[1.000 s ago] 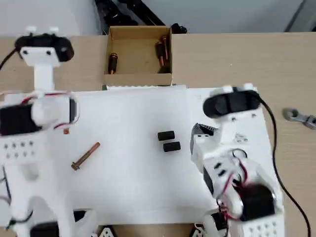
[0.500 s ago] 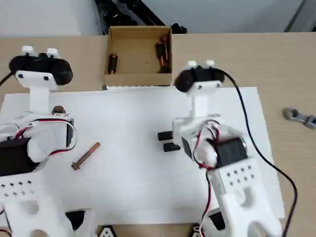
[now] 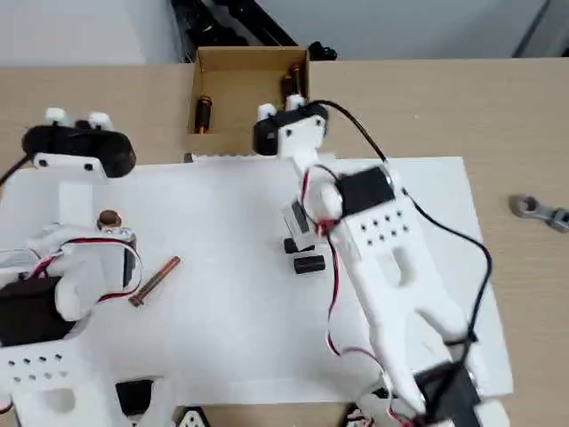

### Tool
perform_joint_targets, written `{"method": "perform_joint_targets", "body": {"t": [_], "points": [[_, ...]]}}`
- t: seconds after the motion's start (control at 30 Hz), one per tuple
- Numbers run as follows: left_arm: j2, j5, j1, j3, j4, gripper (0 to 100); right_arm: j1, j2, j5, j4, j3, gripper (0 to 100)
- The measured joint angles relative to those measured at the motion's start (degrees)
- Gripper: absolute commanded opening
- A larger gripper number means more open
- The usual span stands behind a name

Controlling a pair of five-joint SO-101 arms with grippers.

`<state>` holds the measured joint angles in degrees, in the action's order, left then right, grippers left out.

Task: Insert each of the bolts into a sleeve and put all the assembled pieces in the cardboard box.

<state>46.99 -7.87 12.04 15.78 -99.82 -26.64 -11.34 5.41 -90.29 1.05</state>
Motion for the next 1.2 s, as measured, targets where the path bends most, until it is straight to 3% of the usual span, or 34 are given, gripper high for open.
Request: {"method": "perform_joint_targets", "body": {"t": [0.2,0.47,0.93,1.2], "points": [[1.58,-0.62,0.0,1.85,0.0,1,0.0,7.74,14.15,-3.96,-10.81,0.5],[1.85,-0.62,0.0,1.85,0.0,1,0.0,16.09,34.55,-4.4,-12.92,0.4],[11.25,-0.62,0.0,1.85,0.0,1,0.0,21.19,43.96,-4.4,-13.01,0.8],[17.85,3.16,0.0,1.85,0.0,1,-0.09,21.19,45.98,-4.4,-13.01,0.8]]}}
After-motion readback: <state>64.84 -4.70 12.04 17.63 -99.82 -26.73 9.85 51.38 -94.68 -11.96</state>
